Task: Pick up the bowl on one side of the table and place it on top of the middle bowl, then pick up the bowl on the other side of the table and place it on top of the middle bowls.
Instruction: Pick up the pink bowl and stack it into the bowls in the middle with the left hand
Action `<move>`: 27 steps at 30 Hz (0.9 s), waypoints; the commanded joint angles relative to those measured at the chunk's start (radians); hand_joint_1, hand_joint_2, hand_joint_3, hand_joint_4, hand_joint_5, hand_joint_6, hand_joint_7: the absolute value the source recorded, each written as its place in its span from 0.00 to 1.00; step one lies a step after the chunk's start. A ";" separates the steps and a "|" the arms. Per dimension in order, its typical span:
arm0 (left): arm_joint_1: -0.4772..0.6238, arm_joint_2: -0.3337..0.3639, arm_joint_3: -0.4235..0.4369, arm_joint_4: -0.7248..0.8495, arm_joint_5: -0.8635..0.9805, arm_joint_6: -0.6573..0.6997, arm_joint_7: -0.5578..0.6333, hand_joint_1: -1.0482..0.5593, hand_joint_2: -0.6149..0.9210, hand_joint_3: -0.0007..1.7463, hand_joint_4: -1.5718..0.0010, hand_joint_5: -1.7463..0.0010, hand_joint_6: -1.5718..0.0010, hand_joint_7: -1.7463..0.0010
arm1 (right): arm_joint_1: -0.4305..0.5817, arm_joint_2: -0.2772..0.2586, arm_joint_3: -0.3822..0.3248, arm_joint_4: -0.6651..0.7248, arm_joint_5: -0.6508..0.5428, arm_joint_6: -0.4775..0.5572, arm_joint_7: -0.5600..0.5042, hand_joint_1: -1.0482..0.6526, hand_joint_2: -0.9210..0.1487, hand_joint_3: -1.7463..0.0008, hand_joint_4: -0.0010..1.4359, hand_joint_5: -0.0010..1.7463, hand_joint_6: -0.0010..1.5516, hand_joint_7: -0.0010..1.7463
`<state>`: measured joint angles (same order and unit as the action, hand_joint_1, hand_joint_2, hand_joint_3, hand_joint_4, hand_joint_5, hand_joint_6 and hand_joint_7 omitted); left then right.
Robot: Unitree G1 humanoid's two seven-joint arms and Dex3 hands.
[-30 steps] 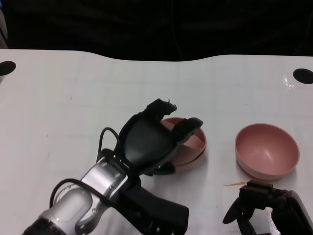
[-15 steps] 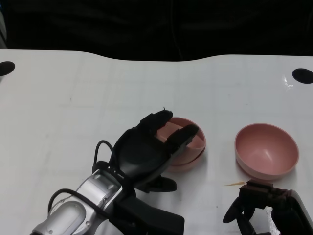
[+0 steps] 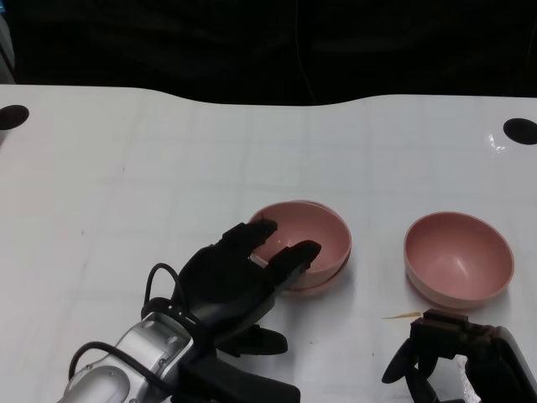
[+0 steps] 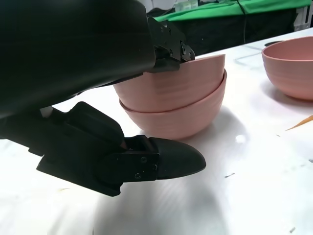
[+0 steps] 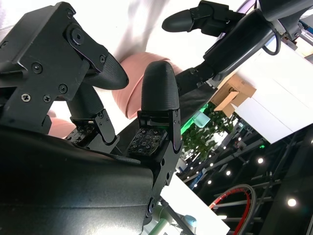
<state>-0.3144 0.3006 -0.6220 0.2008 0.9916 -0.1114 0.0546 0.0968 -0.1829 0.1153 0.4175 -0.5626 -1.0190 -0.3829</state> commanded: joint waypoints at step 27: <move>0.135 0.062 0.178 0.094 -0.216 -0.397 0.417 0.29 1.00 0.26 0.87 0.93 0.85 0.95 | 0.004 -0.017 -0.008 0.000 0.013 -0.003 -0.006 0.60 0.73 0.11 0.60 0.96 0.60 0.68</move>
<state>-0.2021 0.3413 -0.4688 0.2953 0.8058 -0.4701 0.4367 0.0954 -0.1865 0.1153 0.4193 -0.5641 -1.0220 -0.3854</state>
